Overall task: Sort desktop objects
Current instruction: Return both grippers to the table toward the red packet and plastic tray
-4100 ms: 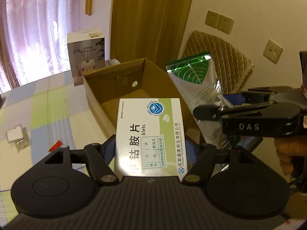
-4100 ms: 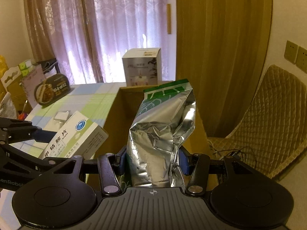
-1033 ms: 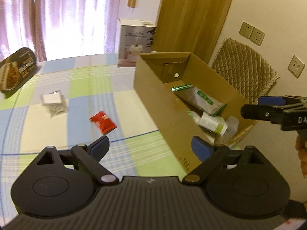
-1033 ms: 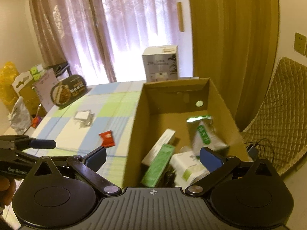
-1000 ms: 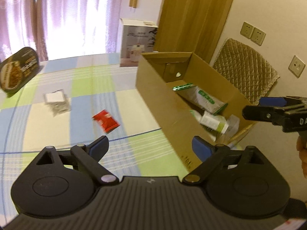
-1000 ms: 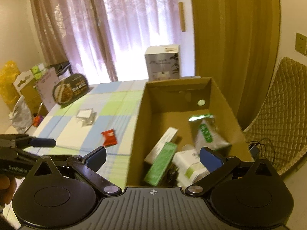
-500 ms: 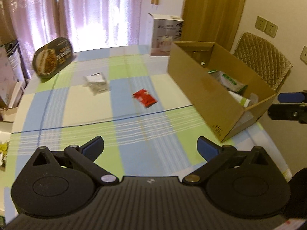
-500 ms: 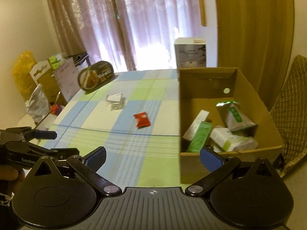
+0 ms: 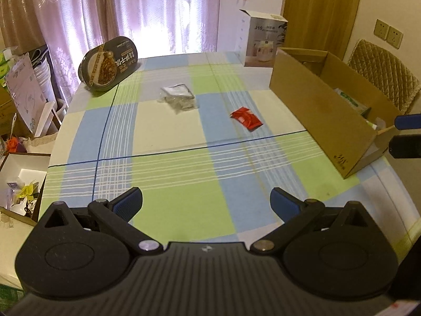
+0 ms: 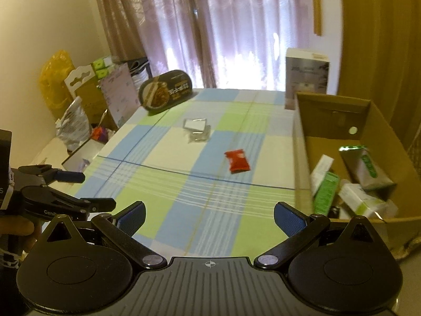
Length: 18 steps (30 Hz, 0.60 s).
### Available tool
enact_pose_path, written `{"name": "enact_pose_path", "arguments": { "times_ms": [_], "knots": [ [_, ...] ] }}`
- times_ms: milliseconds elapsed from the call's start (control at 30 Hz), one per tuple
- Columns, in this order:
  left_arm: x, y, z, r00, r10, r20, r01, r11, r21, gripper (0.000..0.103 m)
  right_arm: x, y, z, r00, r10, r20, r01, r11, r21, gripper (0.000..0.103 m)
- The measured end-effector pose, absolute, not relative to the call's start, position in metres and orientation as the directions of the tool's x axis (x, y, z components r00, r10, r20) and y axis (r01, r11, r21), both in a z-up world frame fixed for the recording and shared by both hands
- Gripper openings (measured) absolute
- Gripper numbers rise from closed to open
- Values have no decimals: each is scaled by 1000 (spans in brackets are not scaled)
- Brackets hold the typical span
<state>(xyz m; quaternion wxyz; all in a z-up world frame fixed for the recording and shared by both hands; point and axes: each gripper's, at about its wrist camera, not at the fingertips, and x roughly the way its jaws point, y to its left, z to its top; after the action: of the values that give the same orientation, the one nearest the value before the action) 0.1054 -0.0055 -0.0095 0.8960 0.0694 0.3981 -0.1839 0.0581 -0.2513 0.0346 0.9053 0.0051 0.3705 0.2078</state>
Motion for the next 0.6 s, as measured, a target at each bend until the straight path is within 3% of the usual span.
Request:
{"name": "enact_pose_path", "arguments": {
  "times_ms": [600],
  "knots": [
    [203,-5,-59,604,-284,-745,409,913,-17,102,161,-210,-26,612,377,-695,-408,904,132,101]
  ]
}}
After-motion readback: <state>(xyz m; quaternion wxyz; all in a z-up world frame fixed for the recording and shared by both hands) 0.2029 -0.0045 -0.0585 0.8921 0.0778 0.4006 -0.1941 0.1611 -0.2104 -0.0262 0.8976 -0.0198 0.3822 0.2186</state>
